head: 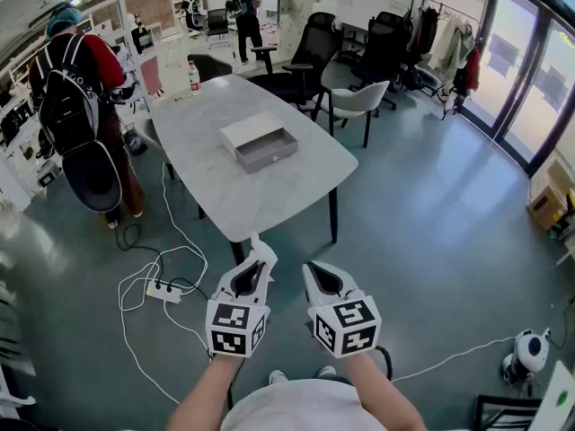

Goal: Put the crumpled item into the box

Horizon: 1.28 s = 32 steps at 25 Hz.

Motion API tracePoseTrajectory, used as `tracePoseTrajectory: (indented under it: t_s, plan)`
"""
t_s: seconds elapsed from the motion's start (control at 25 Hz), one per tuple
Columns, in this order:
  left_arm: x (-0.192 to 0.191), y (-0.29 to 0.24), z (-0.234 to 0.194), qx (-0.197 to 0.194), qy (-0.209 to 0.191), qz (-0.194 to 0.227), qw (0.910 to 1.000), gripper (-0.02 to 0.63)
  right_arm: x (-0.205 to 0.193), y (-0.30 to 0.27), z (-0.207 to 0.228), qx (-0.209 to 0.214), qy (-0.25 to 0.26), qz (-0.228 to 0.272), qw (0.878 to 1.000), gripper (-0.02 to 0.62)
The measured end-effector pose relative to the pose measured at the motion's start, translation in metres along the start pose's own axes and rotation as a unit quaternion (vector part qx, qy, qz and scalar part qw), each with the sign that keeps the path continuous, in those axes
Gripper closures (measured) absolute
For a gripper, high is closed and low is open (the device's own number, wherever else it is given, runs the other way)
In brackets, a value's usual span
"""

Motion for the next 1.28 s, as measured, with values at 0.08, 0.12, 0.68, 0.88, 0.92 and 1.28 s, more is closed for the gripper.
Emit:
tracePoseTrajectory:
  t_s: [0.08,0.12,0.68,0.88,0.92,1.28]
  plan:
    - [-0.001,0.000,-0.004,-0.001,0.003,-0.002,1.0000,0.577,-0.001,-0.003,-0.001,-0.001,-0.001,-0.004,1.000,0.591]
    - [-0.001,-0.001,-0.005,-0.001,0.004,-0.003,1.0000,0.577,-0.002,-0.004,-0.001,-0.002,-0.001,-0.005,1.000,0.591]
    - [-0.001,-0.055,-0.019,0.022,0.010,-0.016,0.9996,0.577,0.000,-0.034,0.057,0.007,-0.015,-0.006,1.000,0.591]
    - [0.011,-0.095,-0.016,0.042,0.014,-0.024,0.9987,0.577,0.014,-0.053,0.101,0.024,-0.020,-0.007,0.999,0.591]
    - [0.013,-0.104,-0.015,0.047,0.015,-0.026,0.9985,0.577,0.016,-0.057,0.110,0.029,-0.020,-0.009,0.999,0.591]
    - [0.038,-0.173,0.008,0.079,0.018,-0.038,0.9960,0.577,0.039,-0.080,0.190,0.063,-0.027,-0.015,0.998,0.591]
Point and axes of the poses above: the fingertips, and each gripper's own axes: y backward along the fingers, z to its right, x out of its top, the point moved 1 cm from there along y, backward along the fingers, and after that the axes turned 15 degrees about x, right-handed, at the moved point
